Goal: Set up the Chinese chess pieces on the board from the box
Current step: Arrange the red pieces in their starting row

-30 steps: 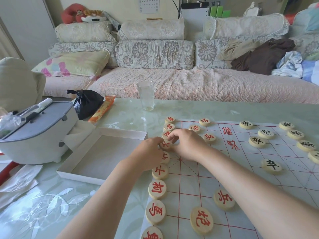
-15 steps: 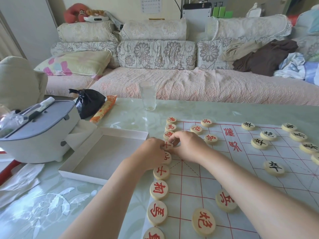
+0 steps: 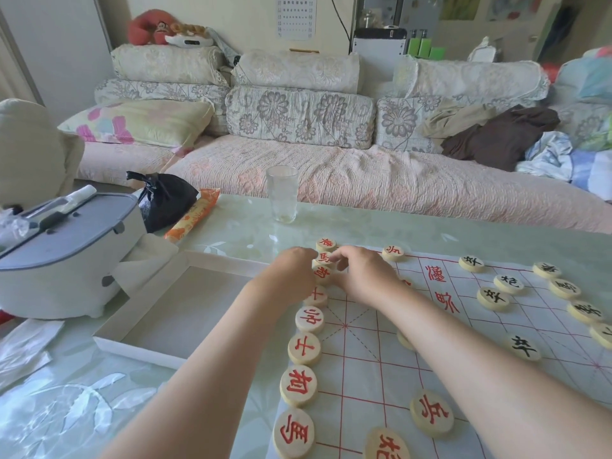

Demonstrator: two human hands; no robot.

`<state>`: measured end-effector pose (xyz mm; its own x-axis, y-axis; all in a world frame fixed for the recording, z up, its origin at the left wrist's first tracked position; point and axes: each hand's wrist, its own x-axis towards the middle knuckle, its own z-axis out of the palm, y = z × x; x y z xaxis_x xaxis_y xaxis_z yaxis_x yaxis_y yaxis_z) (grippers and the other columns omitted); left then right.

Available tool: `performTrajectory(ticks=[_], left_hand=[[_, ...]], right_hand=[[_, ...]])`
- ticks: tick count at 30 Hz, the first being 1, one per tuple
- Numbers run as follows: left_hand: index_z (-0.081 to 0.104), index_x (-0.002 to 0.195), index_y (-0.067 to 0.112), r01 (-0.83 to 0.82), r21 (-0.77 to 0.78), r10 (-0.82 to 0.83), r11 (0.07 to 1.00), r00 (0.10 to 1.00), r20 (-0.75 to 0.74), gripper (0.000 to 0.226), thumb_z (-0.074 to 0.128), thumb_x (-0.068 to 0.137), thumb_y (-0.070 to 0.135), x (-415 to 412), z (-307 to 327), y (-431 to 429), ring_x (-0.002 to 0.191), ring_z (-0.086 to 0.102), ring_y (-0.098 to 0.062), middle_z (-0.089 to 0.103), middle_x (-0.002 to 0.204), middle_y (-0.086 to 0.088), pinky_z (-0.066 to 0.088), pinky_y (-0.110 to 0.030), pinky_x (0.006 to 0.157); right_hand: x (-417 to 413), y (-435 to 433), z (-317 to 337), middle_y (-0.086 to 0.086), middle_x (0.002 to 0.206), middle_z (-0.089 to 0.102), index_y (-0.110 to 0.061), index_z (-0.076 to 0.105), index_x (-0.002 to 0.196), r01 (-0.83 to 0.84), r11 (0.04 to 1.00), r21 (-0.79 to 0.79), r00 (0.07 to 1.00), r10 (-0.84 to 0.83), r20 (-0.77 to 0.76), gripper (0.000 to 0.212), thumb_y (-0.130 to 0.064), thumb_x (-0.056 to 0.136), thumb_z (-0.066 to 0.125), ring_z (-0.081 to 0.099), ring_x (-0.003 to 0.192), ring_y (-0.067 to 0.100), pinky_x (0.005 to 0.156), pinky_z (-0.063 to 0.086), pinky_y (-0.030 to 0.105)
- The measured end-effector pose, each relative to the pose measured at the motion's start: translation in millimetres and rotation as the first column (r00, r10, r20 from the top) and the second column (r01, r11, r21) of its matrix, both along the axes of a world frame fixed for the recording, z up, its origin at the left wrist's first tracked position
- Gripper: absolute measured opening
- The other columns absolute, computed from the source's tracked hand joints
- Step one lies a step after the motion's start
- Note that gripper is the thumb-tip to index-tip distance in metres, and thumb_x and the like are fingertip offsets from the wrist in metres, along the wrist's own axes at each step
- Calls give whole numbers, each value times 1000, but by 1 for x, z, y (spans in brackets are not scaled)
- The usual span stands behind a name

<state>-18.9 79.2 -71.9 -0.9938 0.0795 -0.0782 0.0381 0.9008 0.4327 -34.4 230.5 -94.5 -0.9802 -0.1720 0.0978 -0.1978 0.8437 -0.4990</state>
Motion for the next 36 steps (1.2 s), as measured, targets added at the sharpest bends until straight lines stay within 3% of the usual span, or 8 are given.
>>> performTrajectory(ticks=[2,7,15,19,23,28,32,36], left_hand=[[43,143,14,41,-50,-40,998,999,16,52,40,93,1,-2,-2,2,127,47,-24,47,143,-7,42,-31,100],[60,128,13,88,-102,-84,991,995,46,43,44,89,5,-5,-9,-3,89,53,-23,61,121,-11,47,-30,75],[61,124,10,56,-148,-52,987,998,29,39,43,89,5,-11,-14,-4,91,57,-23,62,120,-10,50,-30,79],[51,136,14,7,-18,-8,1000,999,-39,45,44,93,6,-18,-16,-8,120,54,-25,53,136,-7,46,-32,96],[48,139,17,-19,64,26,998,993,-115,49,44,92,3,-36,-19,-12,125,50,-22,51,140,-4,41,-29,98],[55,132,26,20,-158,-57,987,971,-234,44,49,90,13,-57,-22,-18,125,47,-22,57,133,1,35,-32,102],[60,125,32,29,-198,-75,980,971,-227,38,53,88,26,-71,-22,-25,122,47,-19,60,127,7,32,-35,102],[62,120,35,68,-157,-93,985,983,-155,33,54,88,28,-73,-27,-28,121,51,-16,61,125,12,32,-34,106]], right_hand=[[-5,-4,0,-13,111,63,-37,64,115,-23,1000,11,1000,23,2,32,-43,85,73,60,102,13,84,47,30],[-14,-8,-5,-16,102,62,-40,69,104,-51,998,40,996,49,69,23,-43,82,76,59,94,10,73,43,26],[-17,-7,-11,-16,108,65,-39,68,106,-79,997,25,996,78,50,24,-28,85,73,60,99,10,85,49,28],[-22,2,-6,-15,103,63,-39,61,102,-38,999,26,999,38,-20,22,-27,87,71,59,96,12,79,47,29],[-38,9,4,-11,118,59,-37,60,120,-50,983,174,997,59,-47,38,-14,90,63,58,108,14,85,47,31],[-61,-2,16,-5,132,52,-39,50,139,-221,871,439,971,238,17,59,-6,90,56,55,121,22,94,47,37],[-75,-14,24,-3,124,49,-46,49,138,-286,759,584,951,301,74,57,-14,91,57,55,117,25,89,45,36],[-81,-17,24,-4,120,53,-39,58,129,-297,736,608,949,300,100,37,-29,93,63,56,115,24,85,44,34]])
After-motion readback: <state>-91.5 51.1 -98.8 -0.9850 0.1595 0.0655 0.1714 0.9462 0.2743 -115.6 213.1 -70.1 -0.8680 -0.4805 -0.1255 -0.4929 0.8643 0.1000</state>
